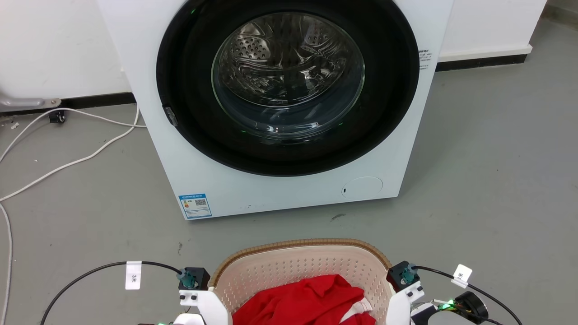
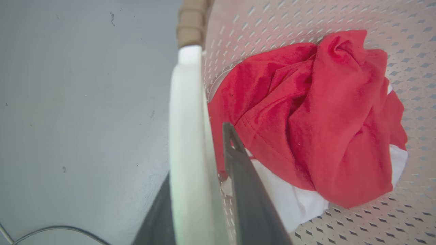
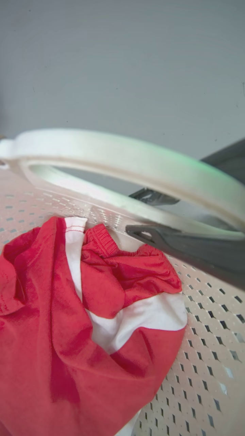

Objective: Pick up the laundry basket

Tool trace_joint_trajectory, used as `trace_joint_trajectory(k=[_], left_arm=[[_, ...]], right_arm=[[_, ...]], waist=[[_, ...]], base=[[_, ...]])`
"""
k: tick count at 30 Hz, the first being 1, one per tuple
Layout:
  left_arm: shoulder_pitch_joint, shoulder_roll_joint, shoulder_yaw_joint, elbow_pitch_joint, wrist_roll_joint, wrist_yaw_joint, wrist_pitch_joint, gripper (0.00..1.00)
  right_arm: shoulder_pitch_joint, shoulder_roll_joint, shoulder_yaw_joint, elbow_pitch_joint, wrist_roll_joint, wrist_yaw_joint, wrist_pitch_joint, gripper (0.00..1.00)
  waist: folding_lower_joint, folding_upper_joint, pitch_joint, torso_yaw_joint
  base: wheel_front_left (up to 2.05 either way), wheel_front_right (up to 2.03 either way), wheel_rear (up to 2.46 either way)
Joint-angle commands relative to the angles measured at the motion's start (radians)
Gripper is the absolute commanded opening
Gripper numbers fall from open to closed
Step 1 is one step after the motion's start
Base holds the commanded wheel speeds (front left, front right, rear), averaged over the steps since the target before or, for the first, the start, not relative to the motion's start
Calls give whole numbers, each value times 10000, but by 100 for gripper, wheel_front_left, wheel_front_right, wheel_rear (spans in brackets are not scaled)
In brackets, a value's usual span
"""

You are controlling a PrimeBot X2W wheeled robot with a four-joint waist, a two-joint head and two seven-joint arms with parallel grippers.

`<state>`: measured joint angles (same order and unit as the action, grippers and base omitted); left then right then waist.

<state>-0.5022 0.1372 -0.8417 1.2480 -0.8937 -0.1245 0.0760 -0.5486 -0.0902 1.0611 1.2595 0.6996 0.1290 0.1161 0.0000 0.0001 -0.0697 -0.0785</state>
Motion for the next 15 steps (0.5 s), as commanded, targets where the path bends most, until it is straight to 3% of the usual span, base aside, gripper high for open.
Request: trace_joint_trajectory(k=[1, 15], left_arm=[[-184, 84, -88, -17, 20, -104, -62, 0], [-236, 147, -387, 46, -290, -103, -150, 0]], right_arm=[[-105, -94, 122, 21, -9, 32, -32, 0], [-177, -85, 564, 103, 481, 32, -73, 0]], waist=[[0, -1, 6, 1], [0, -1, 25, -24]], base=[[0, 0, 0], [0, 0, 0]])
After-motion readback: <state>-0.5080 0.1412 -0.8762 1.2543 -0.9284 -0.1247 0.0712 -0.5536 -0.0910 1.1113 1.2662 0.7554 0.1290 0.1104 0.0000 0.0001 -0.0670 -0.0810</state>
